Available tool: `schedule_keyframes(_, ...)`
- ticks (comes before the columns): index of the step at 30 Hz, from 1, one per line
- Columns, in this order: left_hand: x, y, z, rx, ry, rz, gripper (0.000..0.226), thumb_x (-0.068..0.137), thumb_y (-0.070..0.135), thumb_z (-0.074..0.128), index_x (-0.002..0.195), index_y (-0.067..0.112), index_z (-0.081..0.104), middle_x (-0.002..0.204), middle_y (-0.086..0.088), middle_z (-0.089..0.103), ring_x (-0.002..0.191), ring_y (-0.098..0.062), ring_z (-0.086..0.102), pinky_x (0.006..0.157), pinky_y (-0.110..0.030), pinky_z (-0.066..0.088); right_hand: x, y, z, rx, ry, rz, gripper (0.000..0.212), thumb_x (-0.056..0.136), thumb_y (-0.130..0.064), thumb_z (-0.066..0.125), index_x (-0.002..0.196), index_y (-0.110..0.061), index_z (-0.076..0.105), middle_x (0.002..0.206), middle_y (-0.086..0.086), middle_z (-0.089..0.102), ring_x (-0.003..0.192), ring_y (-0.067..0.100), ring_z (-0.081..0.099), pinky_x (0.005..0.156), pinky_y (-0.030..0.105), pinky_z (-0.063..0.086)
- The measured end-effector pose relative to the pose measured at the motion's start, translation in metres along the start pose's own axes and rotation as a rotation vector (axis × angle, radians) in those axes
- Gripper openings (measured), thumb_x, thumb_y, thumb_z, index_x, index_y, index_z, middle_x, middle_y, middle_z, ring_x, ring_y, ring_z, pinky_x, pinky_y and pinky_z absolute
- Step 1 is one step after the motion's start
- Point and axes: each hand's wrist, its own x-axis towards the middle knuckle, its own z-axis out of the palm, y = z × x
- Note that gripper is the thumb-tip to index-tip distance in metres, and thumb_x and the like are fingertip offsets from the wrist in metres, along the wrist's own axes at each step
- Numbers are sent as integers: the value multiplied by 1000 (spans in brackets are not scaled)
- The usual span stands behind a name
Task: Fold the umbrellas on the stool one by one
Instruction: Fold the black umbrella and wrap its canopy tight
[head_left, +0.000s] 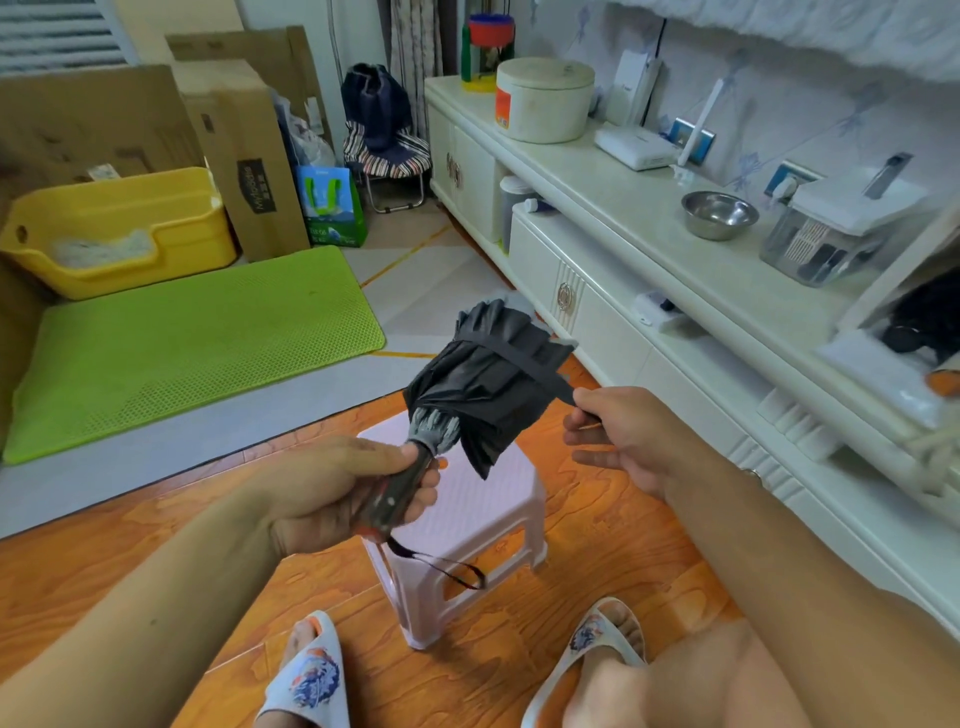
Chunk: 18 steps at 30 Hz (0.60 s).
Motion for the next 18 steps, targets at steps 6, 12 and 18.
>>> schedule_keyframes(6,0,-3,23,130,183,-21,14,94,14,57,92,2,62,72,-10,58,52,-18,51,45,-25,44,-5,-2,2,-10,-6,-13,32,104,-25,53,76,-11,62,94,10,69,95,26,71,85,43,61)
schedule_keyframes(12,7,-15,32,570,475,168,26,89,19,75,91,6,52,56,-9,54,40,-18,43,37,-23,29,-10,-9,4,112,-21,-75,36,103,-19,53,69,-11,60,81,10,69,81,24,68,84,43,59)
schedule_keyframes(18,6,-2,10,813,757,416,30,84,12,75,94,2,49,64,-13,71,35,-13,54,35,-23,38,-12,-10,-2,176,23,-149,34,101,-17,56,68,-9,62,74,8,67,73,22,66,77,40,57)
